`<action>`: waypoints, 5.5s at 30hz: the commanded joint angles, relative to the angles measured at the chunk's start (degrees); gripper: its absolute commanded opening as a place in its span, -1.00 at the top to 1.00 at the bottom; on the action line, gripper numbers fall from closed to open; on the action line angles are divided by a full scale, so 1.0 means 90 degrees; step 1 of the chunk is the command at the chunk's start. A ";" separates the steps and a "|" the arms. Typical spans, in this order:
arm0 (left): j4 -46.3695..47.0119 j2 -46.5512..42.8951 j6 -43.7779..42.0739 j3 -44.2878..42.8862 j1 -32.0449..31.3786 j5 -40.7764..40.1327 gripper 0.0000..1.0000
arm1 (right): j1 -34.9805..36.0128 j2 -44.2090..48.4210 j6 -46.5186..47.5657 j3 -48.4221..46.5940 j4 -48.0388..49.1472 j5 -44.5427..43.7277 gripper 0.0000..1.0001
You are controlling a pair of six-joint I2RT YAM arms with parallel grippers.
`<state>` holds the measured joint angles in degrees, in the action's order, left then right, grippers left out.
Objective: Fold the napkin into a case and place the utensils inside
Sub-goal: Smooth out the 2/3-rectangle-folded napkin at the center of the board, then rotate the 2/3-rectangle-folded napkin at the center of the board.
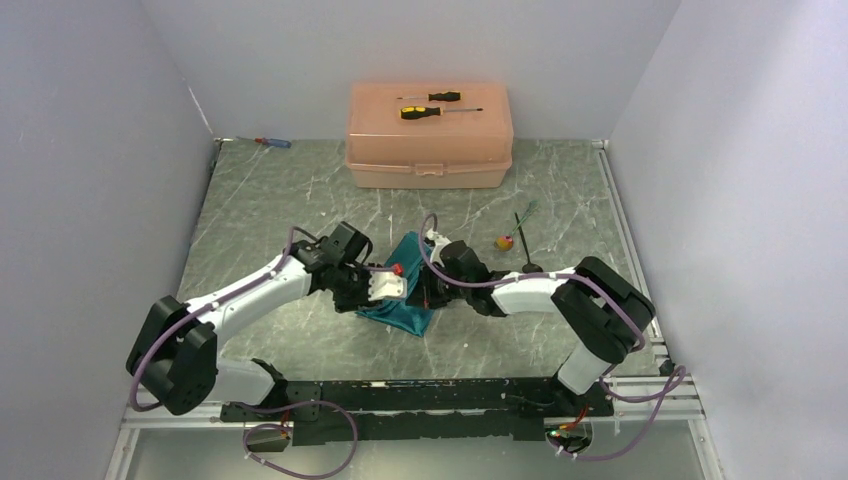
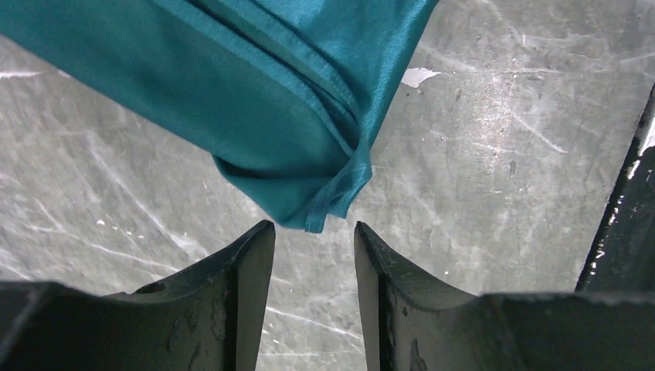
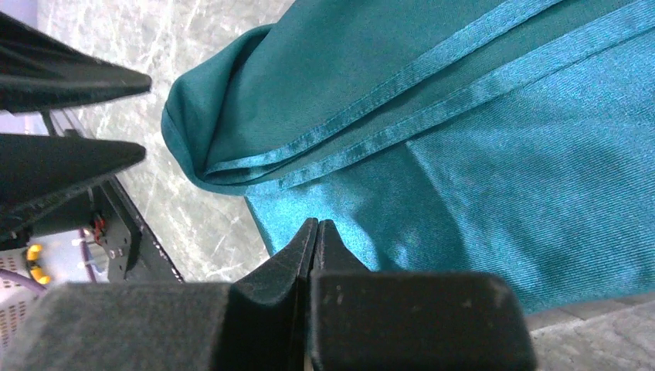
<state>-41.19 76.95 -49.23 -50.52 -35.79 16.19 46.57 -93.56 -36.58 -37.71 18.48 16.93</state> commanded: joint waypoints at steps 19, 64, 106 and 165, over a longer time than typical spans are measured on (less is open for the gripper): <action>0.1481 0.0039 -0.1364 0.0872 -0.0705 -0.0455 0.38 | -0.0096 -0.0635 -0.0103 -0.0115 0.0515 0.0880 1.00; 0.2035 -0.0313 -0.1722 0.1952 -0.1255 -0.0642 0.54 | -0.0079 -0.2218 0.0102 -0.3160 -0.0671 0.1820 1.00; 0.1730 -0.0744 -0.0155 0.1248 -0.0621 0.0356 0.70 | -0.0997 -0.1780 0.0870 -0.2997 -0.1251 0.1683 0.95; 0.2171 0.0097 -0.0710 0.0526 -0.2054 0.0598 -0.05 | -0.1522 -0.1537 0.2482 -0.4107 -0.2521 0.0216 0.64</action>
<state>-26.06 75.66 -52.31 -44.29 -51.42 21.10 31.48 -104.99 -17.91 -68.07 -3.68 19.51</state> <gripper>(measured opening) 0.524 0.185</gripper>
